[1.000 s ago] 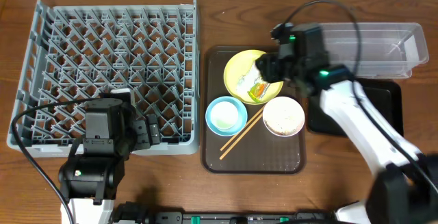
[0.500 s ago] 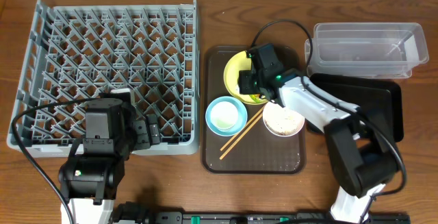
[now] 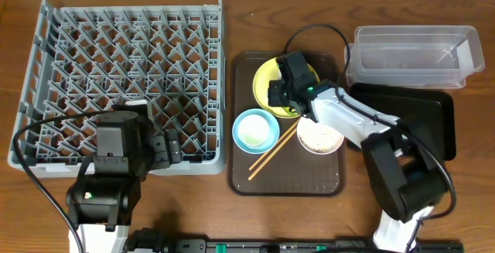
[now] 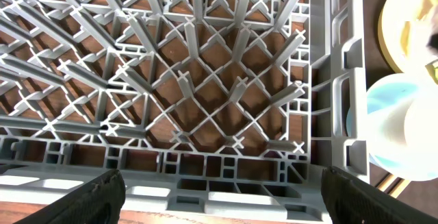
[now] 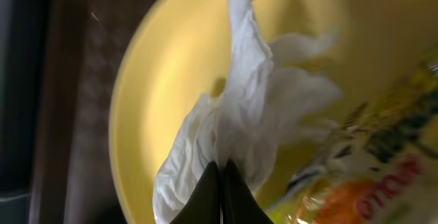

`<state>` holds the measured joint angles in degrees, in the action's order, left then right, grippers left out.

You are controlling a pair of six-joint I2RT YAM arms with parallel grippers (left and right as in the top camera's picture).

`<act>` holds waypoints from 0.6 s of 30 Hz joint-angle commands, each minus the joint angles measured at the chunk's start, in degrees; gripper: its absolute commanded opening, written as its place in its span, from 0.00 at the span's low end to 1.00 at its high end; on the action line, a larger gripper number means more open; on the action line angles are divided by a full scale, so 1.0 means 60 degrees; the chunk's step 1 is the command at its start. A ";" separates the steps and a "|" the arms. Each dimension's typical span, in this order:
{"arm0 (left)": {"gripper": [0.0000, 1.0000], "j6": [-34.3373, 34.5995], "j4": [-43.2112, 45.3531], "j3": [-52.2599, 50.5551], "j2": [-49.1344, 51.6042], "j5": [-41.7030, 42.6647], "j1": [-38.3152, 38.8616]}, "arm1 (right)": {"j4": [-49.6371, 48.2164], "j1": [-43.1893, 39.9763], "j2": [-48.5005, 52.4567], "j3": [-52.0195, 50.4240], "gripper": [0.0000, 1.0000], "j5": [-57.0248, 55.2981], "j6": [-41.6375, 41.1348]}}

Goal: Sort waste into correct bins and load items into the dishwasher rack
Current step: 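Carry the tissue with the right gripper and drop it into the clear bin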

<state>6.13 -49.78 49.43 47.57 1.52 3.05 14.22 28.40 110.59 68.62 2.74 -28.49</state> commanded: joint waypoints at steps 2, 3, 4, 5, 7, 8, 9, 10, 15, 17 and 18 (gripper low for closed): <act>0.93 -0.0015 -0.0018 0.0222 -0.0015 -0.0040 -0.0051 | -0.0051 -0.0721 -0.1632 0.0193 0.01 -0.0583 0.0011; 0.93 -0.0015 -0.0018 0.0222 -0.0015 -0.0040 -0.0051 | -0.0051 -0.0911 -0.1902 0.0193 0.01 -0.0750 0.0011; 0.93 -0.0015 -0.0018 0.0222 -0.0015 -0.0040 -0.0051 | -0.0051 -0.1133 -0.2157 0.0189 0.01 -0.0914 0.0011; 0.93 -0.0015 -0.0018 0.0222 -0.0015 -0.0040 -0.0051 | -0.0055 -0.1432 -0.2466 0.0189 0.01 -0.1093 0.0011; 0.93 -0.0015 -0.0018 0.0222 -0.0015 -0.0040 -0.0051 | -0.0062 -0.1923 -0.2856 0.0189 0.03 -0.1341 0.0011; 0.93 -0.0015 -0.0015 0.0222 -0.0015 -0.0040 -0.0051 | -0.0069 -0.2164 -0.2998 0.0189 0.03 -0.1443 0.0011; 0.93 -0.0015 -0.0015 0.0222 -0.0015 -0.0040 -0.0051 | -0.0080 -0.2463 -0.3118 0.0189 0.04 -0.1559 0.0011; 0.93 -0.0015 -0.0011 0.0222 -0.0015 -0.0040 -0.0051 | -0.0087 -0.2758 -0.3187 0.0189 0.06 -0.1643 0.0011; 0.93 -0.0015 -0.0015 0.0222 -0.0015 -0.0040 -0.0051 | -0.0091 -0.3952 -0.3056 0.0186 0.21 -0.1628 0.0007; 0.93 -0.0015 -0.0015 0.0222 -0.0015 -0.0040 -0.0051 | -0.0127 -0.4291 -0.2947 0.0186 0.46 -0.1614 0.0007; 0.93 -0.0015 -0.0015 0.0222 -0.0015 -0.0040 -0.0051 | -0.0120 -0.4437 -0.2940 0.0186 0.55 -0.1512 0.0029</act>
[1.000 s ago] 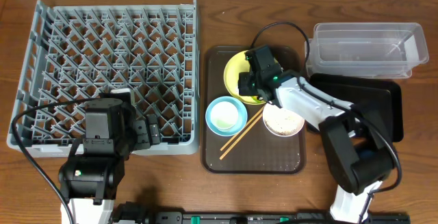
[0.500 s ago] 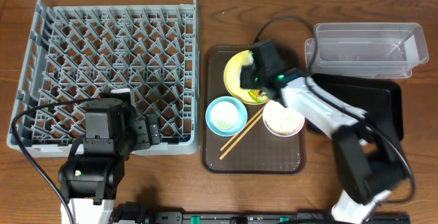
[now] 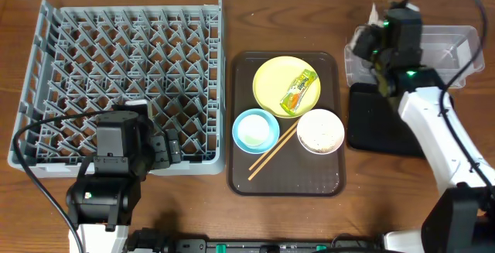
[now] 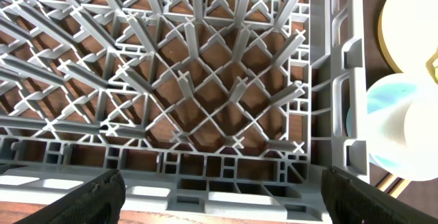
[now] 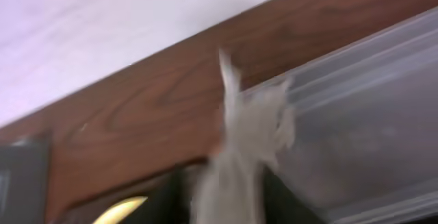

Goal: Sort waste into correct bins and load items into the dishwasher rack
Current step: 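Carry the tissue with the right gripper and drop it into the clear bin, then grasp the green snack wrapper on the yellow plate with the right gripper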

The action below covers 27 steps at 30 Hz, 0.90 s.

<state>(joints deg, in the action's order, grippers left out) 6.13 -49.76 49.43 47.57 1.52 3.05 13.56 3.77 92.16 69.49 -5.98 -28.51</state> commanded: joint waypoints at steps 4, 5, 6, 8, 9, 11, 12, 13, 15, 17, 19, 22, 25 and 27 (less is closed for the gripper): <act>0.93 -0.0015 -0.0018 0.0222 -0.0015 -0.0040 -0.0051 | -0.0058 -0.0554 0.0076 0.0044 0.62 0.1417 0.0648; 0.93 -0.0015 -0.0018 0.0222 -0.0015 -0.0040 -0.0051 | -0.0051 -0.0532 0.0073 0.0044 0.62 0.1789 0.0659; 0.93 -0.0015 -0.0018 0.0222 -0.0015 -0.0040 -0.0051 | 0.0011 -0.0474 0.0073 0.0044 0.62 0.2233 0.0663; 0.93 -0.0015 -0.0018 0.0222 -0.0015 -0.0040 -0.0051 | 0.0310 -0.0215 0.0073 0.0044 0.61 0.3013 0.0659; 0.93 -0.0015 -0.0022 0.0222 -0.0015 -0.0040 -0.0051 | 0.0466 -0.0073 0.0073 0.0044 0.61 0.3180 0.0659; 0.93 -0.0015 -0.0022 0.0222 -0.0015 -0.0040 -0.0051 | 0.0903 0.0346 0.0073 0.0040 0.62 0.3228 0.0699; 0.93 -0.0015 -0.0022 0.0222 -0.0015 -0.0040 -0.0051 | 0.1082 0.0565 0.0080 0.0036 0.63 0.3155 0.0798; 0.93 -0.0015 -0.0022 0.0222 -0.0015 -0.0040 -0.0051 | 0.1319 0.0871 0.0095 0.0026 0.63 0.2896 0.0885; 0.93 -0.0015 -0.0022 0.0222 -0.0015 -0.0040 -0.0051 | 0.1752 0.1395 0.0138 0.0022 0.64 0.2142 0.0900; 0.93 -0.0015 -0.0022 0.0222 -0.0015 -0.0040 -0.0051 | 0.2149 0.1960 0.0244 0.0018 0.64 0.1158 0.0892; 0.93 -0.0015 -0.0022 0.0222 -0.0015 -0.0040 -0.0051 | 0.2346 0.2521 0.0430 0.0018 0.65 0.0514 0.0860; 0.93 -0.0015 -0.0022 0.0222 -0.0015 -0.0040 -0.0051 | 0.2368 0.3115 0.0812 0.0018 0.67 0.0211 0.0754; 0.93 -0.0015 -0.0025 0.0222 -0.0015 -0.0040 -0.0051 | 0.2528 0.3490 0.1337 0.0018 0.68 -0.0295 -0.0058; 0.93 -0.0015 -0.0025 0.0222 -0.0015 -0.0040 -0.0051 | 0.2554 0.3588 0.1665 0.0018 0.69 -0.0401 -0.0557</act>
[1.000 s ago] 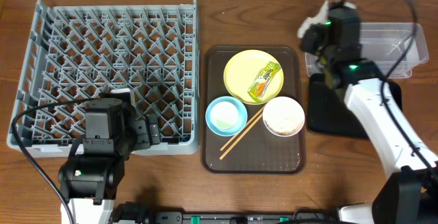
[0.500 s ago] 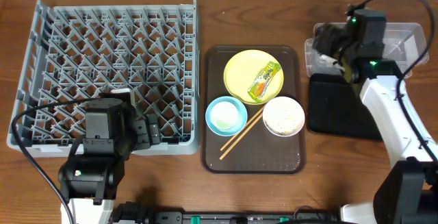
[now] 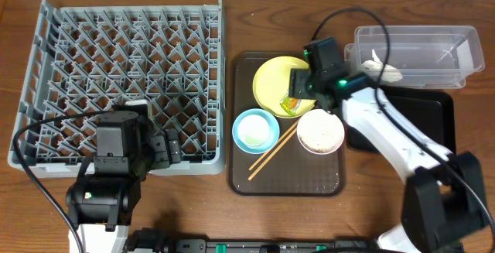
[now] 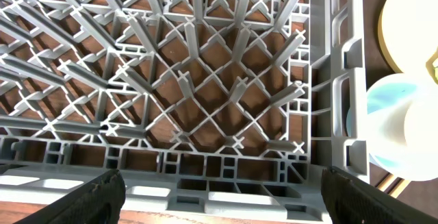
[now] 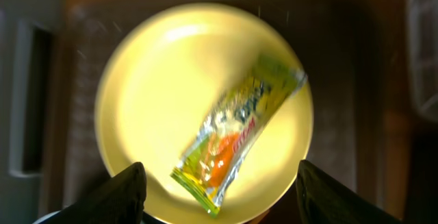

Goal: Sort waste into correct bins and load items into the dishwasher rack
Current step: 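Grasp the green snack wrapper on the yellow plate with the right gripper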

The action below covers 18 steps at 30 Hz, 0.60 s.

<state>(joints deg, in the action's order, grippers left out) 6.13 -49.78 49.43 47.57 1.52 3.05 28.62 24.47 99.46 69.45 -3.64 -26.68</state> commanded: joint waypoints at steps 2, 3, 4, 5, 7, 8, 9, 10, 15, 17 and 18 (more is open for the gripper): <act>0.93 -0.0015 -0.0022 0.0222 -0.0015 -0.0040 -0.0051 | -0.0036 0.0168 0.0809 0.0025 0.70 -0.0787 -0.1293; 0.93 -0.0015 -0.0022 0.0222 -0.0015 -0.0040 -0.0051 | -0.0117 0.0168 0.0958 0.0025 0.71 -0.0787 -0.1457; 0.93 -0.0015 -0.0022 0.0222 -0.0015 -0.0040 -0.0051 | -0.0259 0.0168 0.1147 0.0025 0.71 -0.0783 -0.1606; 0.93 -0.0015 -0.0022 0.0222 -0.0015 -0.0040 -0.0051 | -0.0393 0.0171 0.1286 0.0025 0.72 -0.0732 -0.1661; 0.93 -0.0015 -0.0022 0.0222 -0.0015 -0.0040 -0.0051 | -0.0718 0.0178 0.1545 0.0025 0.72 -0.0481 -0.1661; 0.93 -0.0015 -0.0022 0.0222 -0.0015 -0.0040 -0.0051 | -0.0885 0.0178 0.1668 0.0025 0.71 -0.0321 -0.1661; 0.93 -0.0015 -0.0022 0.0222 -0.0015 -0.0040 -0.0051 | -0.1009 0.0178 0.1781 0.0025 0.71 -0.0237 -0.1661; 0.93 -0.0015 -0.0022 0.0222 -0.0015 -0.0040 -0.0051 | -0.1115 0.0178 0.1902 0.0025 0.70 -0.0182 -0.1661; 0.93 -0.0015 -0.0022 0.0222 -0.0015 -0.0040 -0.0051 | -0.1206 0.0178 0.2514 0.0025 0.68 -0.0138 -0.1883; 0.93 -0.0015 -0.0022 0.0222 -0.0015 -0.0040 -0.0051 | -0.1257 0.0178 0.2645 0.0025 0.57 -0.0138 -0.2014; 0.93 -0.0015 -0.0022 0.0222 -0.0015 -0.0040 -0.0051 | -0.1330 0.0178 0.2648 0.0025 0.47 -0.0127 -0.2014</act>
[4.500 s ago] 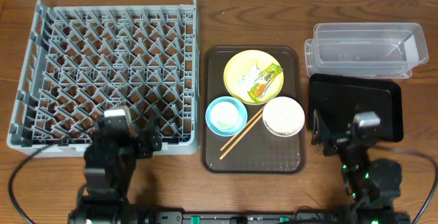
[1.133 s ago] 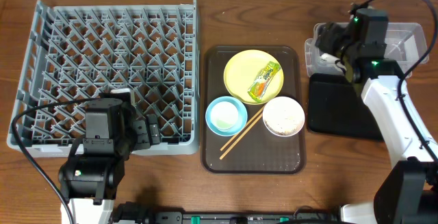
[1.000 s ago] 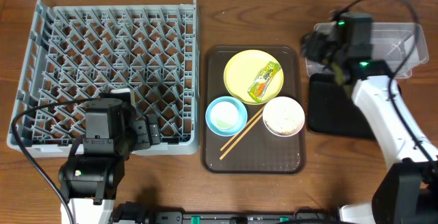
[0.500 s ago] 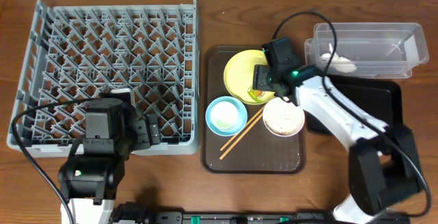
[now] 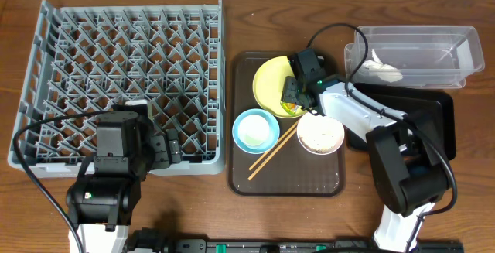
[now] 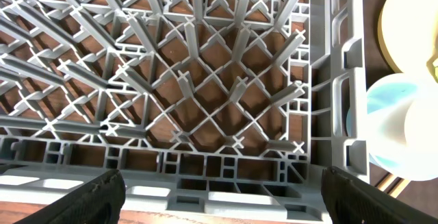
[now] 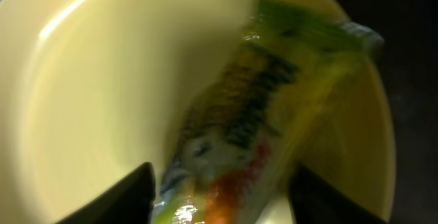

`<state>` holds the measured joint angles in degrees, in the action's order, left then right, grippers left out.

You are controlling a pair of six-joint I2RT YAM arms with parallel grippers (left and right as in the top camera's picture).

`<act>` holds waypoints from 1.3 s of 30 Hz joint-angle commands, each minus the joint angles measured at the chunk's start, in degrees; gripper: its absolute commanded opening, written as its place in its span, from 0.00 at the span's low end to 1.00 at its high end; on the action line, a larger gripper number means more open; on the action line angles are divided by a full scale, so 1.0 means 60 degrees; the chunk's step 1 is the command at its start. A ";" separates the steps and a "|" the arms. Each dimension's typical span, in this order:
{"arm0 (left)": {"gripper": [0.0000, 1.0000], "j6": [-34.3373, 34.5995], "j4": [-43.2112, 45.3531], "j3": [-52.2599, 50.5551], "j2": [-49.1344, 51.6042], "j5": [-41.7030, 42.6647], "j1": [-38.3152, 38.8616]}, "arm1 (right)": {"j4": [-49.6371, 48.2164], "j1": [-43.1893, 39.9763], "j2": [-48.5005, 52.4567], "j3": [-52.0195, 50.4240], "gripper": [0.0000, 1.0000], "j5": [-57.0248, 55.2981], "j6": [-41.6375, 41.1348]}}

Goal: Sort waste into correct bins and load items into the dishwasher rack
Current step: 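Grasp the green snack wrapper on the yellow plate with the right gripper, then move the wrapper right and drop it into the clear bin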

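A shiny green-and-yellow wrapper (image 7: 263, 125) lies on the yellow plate (image 7: 102, 101) on the brown tray (image 5: 286, 177). My right gripper (image 7: 219, 196) is open low over the plate, one finger on each side of the wrapper's near end; in the overhead view the right gripper (image 5: 294, 92) covers the plate's right part (image 5: 267, 83). A crumpled white napkin (image 5: 380, 69) lies in the clear bin (image 5: 410, 52). The grey dishwasher rack (image 5: 128, 75) holds nothing. My left gripper (image 6: 219, 190) stays open over the rack's front right corner (image 6: 321, 148).
On the tray also sit a light blue bowl (image 5: 255, 129), a white bowl (image 5: 320, 135) and wooden chopsticks (image 5: 272, 151). A black bin (image 5: 418, 121) lies right of the tray, below the clear bin.
My right gripper has dropped from higher above the yellow plate to just over it, its open fingers now astride the wrapper. The left arm has not moved.
My right gripper was shut on the white napkin on the yellow plate. Then it held the napkin at the clear bin's left end. Then it was open above the plate, the napkin lying in the bin. Now it straddles the wrapper.
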<state>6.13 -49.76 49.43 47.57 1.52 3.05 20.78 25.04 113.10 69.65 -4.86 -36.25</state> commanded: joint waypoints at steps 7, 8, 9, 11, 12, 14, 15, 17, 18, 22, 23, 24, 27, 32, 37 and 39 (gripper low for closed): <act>0.93 -0.0015 -0.0025 0.0222 -0.0015 -0.0036 -0.0051 | -0.0361 -0.0164 -0.0393 0.0331 0.04 0.0062 0.0025; 0.93 -0.0015 -0.0025 0.0222 -0.0015 -0.0040 -0.0051 | -0.0361 -0.0277 -0.0634 0.0412 0.04 0.0044 0.0095; 0.93 -0.0015 -0.0025 0.0222 -0.0015 -0.0040 -0.0051 | -0.0361 -0.0393 -0.0878 0.0470 0.04 0.0022 0.0106; 0.93 -0.0015 -0.0022 0.0222 -0.0015 -0.0040 -0.0051 | -0.0463 -0.0721 -0.1435 0.0503 0.04 -0.0142 0.0135; 0.93 -0.0015 -0.0025 0.0222 -0.0015 -0.0040 -0.0051 | -0.0525 -0.0933 -0.1738 0.0506 0.04 -0.0295 0.0135; 0.93 -0.0015 -0.0025 0.0222 -0.0015 -0.0040 -0.0051 | -0.0656 -0.1402 -0.2222 0.0503 0.06 -0.0565 0.0131; 0.93 -0.0015 -0.0025 0.0222 -0.0015 -0.0040 -0.0051 | -0.0725 -0.1643 -0.2401 0.0503 0.07 -0.0623 0.0131; 0.93 -0.0015 -0.0025 0.0222 -0.0015 -0.0040 -0.0051 | -0.0900 -0.2182 -0.2688 0.0503 0.07 -0.0656 0.0131; 0.93 -0.0015 -0.0025 0.0222 -0.0015 -0.0040 -0.0051 | -0.1024 -0.2455 -0.2758 0.0503 0.07 -0.0652 0.0131; 0.93 -0.0015 -0.0022 0.0222 -0.0015 -0.0040 -0.0051 | -0.1457 -0.3446 -0.2754 0.0503 0.11 -0.0648 0.0120; 0.93 -0.0015 -0.0022 0.0222 -0.0015 -0.0040 -0.0051 | -0.1570 -0.3636 -0.2721 0.0503 0.13 -0.0637 0.0120; 0.93 -0.0015 -0.0022 0.0222 -0.0015 -0.0040 -0.0051 | -0.1676 -0.3825 -0.2674 0.0503 0.15 -0.0605 0.0124; 0.93 -0.0015 -0.0022 0.0222 -0.0015 -0.0040 -0.0051 | -0.1963 -0.4193 -0.2546 0.0503 0.44 -0.0572 0.0138; 0.93 -0.0015 -0.0022 0.0222 -0.0015 -0.0040 -0.0051 | -0.2346 -0.4528 -0.2528 0.0503 0.75 -0.0229 0.1515; 0.93 -0.0015 -0.0022 0.0222 -0.0015 -0.0040 -0.0051 | -0.2262 -0.4579 -0.2601 0.0510 0.76 0.0572 0.2543; 0.93 -0.0015 -0.0022 0.0222 -0.0015 -0.0040 -0.0051 | -0.2000 -0.4539 -0.2688 0.0510 0.72 0.1264 0.2860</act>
<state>6.13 -49.76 49.43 47.57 1.52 3.05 7.70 -1.93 97.49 72.58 -3.16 -24.60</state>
